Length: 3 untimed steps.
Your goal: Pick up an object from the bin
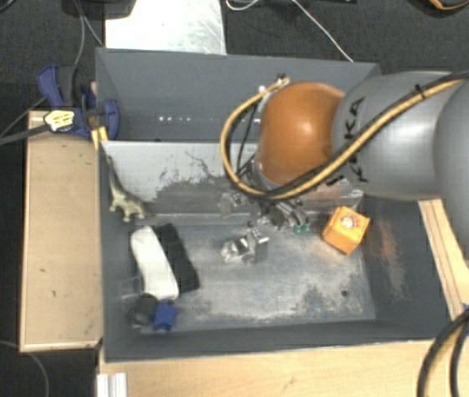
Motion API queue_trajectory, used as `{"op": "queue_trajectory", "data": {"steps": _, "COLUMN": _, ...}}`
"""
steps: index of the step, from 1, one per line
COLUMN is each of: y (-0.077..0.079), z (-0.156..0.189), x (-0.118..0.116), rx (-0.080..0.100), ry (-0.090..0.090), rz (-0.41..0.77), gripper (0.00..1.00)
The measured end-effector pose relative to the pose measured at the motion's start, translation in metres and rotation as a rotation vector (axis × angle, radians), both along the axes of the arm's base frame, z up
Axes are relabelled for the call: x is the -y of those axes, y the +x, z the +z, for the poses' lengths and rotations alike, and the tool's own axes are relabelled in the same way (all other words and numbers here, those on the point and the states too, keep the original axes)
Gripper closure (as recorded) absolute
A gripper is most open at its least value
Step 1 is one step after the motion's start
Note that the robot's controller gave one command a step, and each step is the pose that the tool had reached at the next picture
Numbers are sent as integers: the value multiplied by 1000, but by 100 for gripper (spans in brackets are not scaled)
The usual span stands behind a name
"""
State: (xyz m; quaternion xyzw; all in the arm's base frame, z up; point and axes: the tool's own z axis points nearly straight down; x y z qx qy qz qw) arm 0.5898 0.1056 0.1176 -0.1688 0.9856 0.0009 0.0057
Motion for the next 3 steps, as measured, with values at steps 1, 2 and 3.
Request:
{"op": "queue_trajectory", "data": {"steps": 1, "y": -5, "z": -17, "x": 7, "rx": -11, "ry": -1, "rz": -1, "gripper": 0}}
{"op": "queue_trajectory", "data": {"steps": 2, "y": -3, "z": -47, "x": 10, "rx": 0, "ry": -1, "rz": 137, "gripper": 0}}
{"op": "queue_trajectory", "data": {"steps": 3, "y": -8, "z": -46, "x": 11, "rx": -10, "ry": -1, "rz": 105, "gripper": 100}}
